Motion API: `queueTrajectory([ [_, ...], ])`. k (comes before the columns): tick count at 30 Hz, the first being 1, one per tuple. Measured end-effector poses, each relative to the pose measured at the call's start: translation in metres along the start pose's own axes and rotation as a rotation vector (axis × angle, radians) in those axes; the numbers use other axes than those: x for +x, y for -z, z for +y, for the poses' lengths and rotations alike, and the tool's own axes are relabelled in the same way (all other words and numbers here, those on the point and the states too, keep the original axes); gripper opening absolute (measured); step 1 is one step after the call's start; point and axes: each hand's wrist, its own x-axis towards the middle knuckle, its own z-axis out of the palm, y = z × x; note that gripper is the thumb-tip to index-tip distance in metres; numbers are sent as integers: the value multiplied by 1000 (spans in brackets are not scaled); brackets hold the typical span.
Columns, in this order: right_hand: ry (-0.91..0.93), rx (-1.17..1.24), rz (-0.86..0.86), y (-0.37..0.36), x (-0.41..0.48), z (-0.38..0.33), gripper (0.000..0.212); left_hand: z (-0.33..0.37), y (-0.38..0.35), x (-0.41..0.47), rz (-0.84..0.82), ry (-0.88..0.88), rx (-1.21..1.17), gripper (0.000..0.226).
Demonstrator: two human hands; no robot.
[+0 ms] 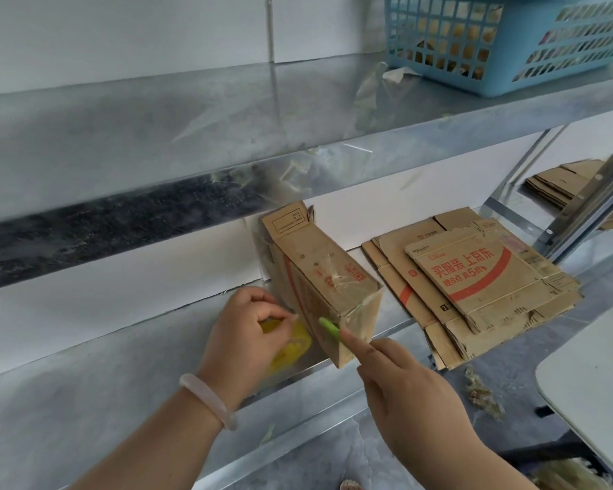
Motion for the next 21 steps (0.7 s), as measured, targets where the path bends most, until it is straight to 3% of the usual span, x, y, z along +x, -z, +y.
queueTrajectory([
  [4, 123, 195, 190, 18, -14, 26, 46, -22, 7, 1, 20, -33, 200, 1],
  [7, -25, 357, 312, 26, -6, 51, 44, -34, 8, 0, 80, -92, 383, 2],
  [9, -209, 348, 172, 19, 23, 73, 50, -49, 7, 0, 109, -144, 492, 16],
  [12, -356, 160, -203, -18, 67, 114, 57, -76, -1, -6, 110, -114, 629, 32],
  [17, -304, -36, -446, -67, 103, 151, 53, -104, -23, -33, 69, -76, 780, 30],
  [21, -103, -213, -473, -75, 110, 156, 50, -112, -27, -46, 34, -53, 765, 25],
])
